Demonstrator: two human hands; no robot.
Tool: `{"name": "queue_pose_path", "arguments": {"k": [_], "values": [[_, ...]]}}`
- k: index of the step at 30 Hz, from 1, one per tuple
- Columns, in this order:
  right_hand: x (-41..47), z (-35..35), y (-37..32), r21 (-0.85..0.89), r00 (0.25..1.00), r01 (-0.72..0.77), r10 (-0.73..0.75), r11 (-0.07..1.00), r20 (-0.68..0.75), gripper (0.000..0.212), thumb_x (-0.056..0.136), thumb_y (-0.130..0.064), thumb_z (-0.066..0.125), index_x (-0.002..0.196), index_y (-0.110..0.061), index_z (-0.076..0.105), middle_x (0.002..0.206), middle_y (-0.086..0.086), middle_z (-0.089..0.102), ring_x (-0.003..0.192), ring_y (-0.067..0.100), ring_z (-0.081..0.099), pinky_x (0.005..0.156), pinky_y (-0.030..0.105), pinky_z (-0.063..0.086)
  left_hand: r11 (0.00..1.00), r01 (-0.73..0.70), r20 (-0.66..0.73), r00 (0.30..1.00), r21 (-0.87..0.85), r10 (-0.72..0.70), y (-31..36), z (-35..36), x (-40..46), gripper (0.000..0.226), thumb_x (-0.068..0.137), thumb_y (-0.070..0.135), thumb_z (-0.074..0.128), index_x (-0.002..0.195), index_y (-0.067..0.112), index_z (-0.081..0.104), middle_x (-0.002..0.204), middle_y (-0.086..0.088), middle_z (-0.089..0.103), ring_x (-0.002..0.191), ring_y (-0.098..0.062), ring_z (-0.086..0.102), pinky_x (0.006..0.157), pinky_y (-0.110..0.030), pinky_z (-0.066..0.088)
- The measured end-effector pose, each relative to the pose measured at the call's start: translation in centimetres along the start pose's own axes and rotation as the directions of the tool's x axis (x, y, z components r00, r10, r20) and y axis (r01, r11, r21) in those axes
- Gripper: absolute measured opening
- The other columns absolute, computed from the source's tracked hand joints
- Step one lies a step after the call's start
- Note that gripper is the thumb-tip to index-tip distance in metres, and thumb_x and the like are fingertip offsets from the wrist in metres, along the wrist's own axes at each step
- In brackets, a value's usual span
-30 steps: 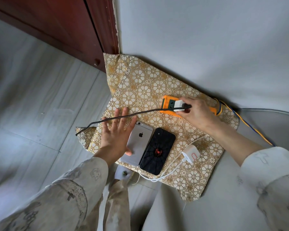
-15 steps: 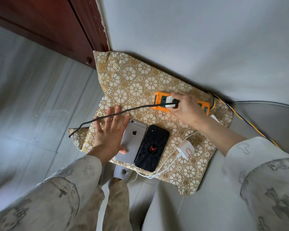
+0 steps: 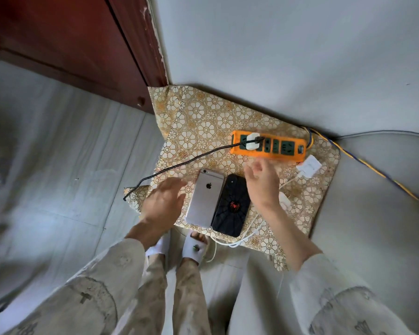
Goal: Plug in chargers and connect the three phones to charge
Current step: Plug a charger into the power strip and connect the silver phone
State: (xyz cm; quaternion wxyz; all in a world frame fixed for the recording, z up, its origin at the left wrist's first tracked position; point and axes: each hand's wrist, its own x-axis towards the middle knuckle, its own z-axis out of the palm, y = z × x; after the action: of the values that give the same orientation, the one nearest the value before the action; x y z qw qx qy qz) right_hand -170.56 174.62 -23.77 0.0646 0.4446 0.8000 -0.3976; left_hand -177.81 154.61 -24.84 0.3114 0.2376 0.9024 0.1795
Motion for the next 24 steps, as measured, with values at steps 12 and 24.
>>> {"name": "queue_pose_path", "arguments": {"k": [12, 24], "values": [[-3.2, 10.9, -9.7, 0.612, 0.826, -0.543, 0.235, 0.575, 0.512, 0.045, 0.091, -0.031, 0.053, 0.129, -0.008, 0.046, 0.134, 0.012, 0.051, 0.117, 0.019, 0.051, 0.104, 0.035, 0.041, 0.953, 0.202, -0.057, 0.974, -0.224, -0.22, -8.7, -2.9, -3.7, 0.048, 0.084, -0.003, 0.049, 0.13, 0.007, 0.042, 0.128, -0.021, 0.05, 0.116, -0.036, 0.05, 0.098, -0.04, 0.037], [-10.0, 5.6, -9.0, 0.746, 0.771, -0.636, 0.117, 0.199, 0.626, 0.022, 0.096, -0.023, 0.045, 0.092, -0.007, 0.06, 0.086, 0.008, 0.076, 0.084, 0.021, 0.072, 0.084, 0.032, 0.052, 0.95, 0.194, 0.165, 0.974, -0.244, -0.156, -10.4, -4.5, -7.1, 0.015, 0.09, 0.018, 0.051, 0.094, 0.012, 0.065, 0.09, -0.009, 0.069, 0.093, -0.032, 0.061, 0.078, -0.035, 0.043]]}}
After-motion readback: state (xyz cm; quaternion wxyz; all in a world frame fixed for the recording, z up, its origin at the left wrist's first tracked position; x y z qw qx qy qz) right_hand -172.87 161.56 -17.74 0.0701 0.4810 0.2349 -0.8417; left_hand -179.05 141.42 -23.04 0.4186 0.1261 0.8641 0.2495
